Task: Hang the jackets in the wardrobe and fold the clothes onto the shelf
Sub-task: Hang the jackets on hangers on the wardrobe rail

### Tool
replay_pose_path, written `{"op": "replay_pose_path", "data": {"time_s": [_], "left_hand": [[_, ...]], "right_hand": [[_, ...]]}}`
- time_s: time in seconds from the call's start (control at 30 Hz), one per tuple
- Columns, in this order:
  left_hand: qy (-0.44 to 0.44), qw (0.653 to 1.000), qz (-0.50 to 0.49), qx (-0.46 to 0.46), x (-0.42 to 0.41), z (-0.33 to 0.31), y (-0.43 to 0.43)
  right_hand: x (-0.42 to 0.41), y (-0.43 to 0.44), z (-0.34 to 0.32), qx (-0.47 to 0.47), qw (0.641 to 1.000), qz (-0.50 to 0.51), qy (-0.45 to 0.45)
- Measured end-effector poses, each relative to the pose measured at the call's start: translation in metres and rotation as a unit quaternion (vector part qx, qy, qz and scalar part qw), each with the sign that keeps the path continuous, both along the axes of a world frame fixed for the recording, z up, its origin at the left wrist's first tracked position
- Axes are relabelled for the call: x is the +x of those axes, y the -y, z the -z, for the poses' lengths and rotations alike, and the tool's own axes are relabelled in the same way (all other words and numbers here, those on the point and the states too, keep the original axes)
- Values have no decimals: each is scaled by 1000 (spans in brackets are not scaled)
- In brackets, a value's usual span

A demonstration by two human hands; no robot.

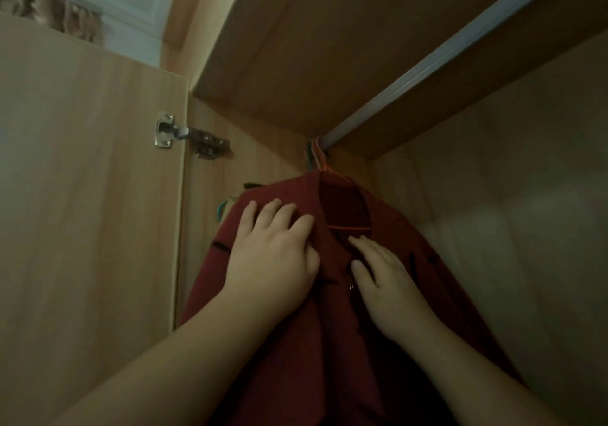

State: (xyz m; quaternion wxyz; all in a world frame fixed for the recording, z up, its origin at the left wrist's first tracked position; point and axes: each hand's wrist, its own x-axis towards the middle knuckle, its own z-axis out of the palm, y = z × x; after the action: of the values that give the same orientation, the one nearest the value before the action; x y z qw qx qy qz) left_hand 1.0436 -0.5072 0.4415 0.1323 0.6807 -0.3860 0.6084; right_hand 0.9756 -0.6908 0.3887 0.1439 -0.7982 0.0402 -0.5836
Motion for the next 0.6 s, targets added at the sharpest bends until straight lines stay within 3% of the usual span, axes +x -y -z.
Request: {"op": "replay_pose_path", "data": {"time_s": [0.13, 0.37, 0.5, 0.6], "left_hand": [[-61, 998, 13, 13, -5, 70, -67], [-195, 979, -18, 50, -29, 205, -215], [-276, 954, -76, 83, -50, 300, -332], [-344, 926, -128, 90, -72, 369, -427]], "right_hand": [[-28, -75, 55, -12, 999, 17, -38], [-70, -235, 175, -10, 1000, -9, -28], [-73, -340, 268, -10, 988, -38, -152], [-66, -428, 341, -10, 958, -99, -267]]}}
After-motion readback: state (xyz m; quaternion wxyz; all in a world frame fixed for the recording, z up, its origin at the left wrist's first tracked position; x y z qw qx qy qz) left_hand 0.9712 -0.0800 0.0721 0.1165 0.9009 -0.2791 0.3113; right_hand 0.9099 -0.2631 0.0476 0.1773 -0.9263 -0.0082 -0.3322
